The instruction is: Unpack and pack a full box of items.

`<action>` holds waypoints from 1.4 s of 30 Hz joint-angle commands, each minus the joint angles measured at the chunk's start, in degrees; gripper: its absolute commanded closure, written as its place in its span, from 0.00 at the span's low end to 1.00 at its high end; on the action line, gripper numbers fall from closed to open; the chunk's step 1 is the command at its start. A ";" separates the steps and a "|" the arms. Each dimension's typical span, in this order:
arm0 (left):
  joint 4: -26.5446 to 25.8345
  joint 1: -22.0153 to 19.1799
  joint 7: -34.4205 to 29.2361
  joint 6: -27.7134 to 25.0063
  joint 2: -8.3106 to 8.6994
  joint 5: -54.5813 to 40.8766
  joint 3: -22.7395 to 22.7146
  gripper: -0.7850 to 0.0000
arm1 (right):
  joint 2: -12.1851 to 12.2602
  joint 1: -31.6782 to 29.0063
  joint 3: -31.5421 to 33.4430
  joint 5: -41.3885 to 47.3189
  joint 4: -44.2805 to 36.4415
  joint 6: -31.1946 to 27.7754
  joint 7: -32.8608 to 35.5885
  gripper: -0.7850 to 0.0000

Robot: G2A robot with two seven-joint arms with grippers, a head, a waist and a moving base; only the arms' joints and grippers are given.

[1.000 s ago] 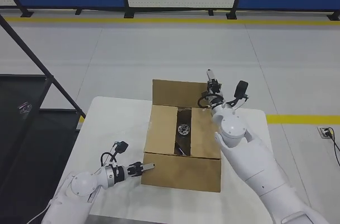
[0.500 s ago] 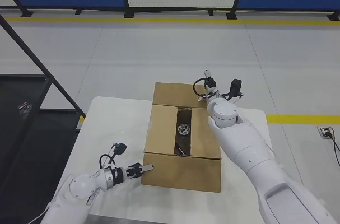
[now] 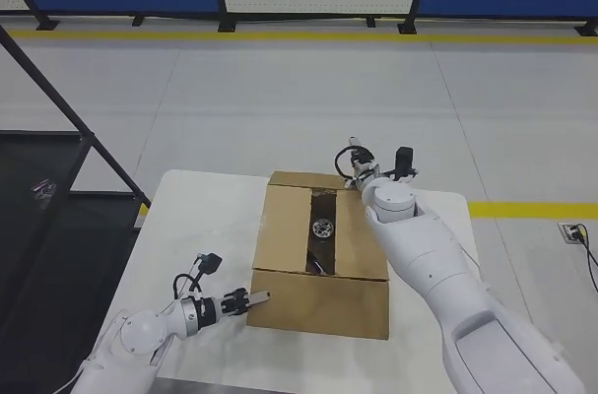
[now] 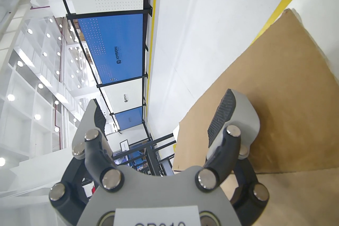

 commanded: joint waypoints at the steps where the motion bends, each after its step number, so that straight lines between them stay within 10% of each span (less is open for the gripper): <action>1: -0.16 0.03 -0.20 -0.13 0.05 0.00 0.19 0.00 | -0.14 0.05 -0.13 -1.03 0.42 0.31 1.03 0.00; 13: -1.37 0.84 0.71 -1.61 0.51 -0.98 -0.43 0.00 | -0.08 -0.28 2.58 -0.90 -0.21 -7.89 5.03 0.00; 26: -6.56 6.70 8.20 -6.09 1.72 -8.81 -9.60 0.00 | 4.15 -2.91 3.00 -9.64 -3.62 -27.67 43.31 0.00; 42: -6.76 7.15 6.33 -4.98 1.82 -13.41 -10.25 0.00 | 4.69 -4.51 2.38 -12.52 -5.97 -27.65 45.48 0.00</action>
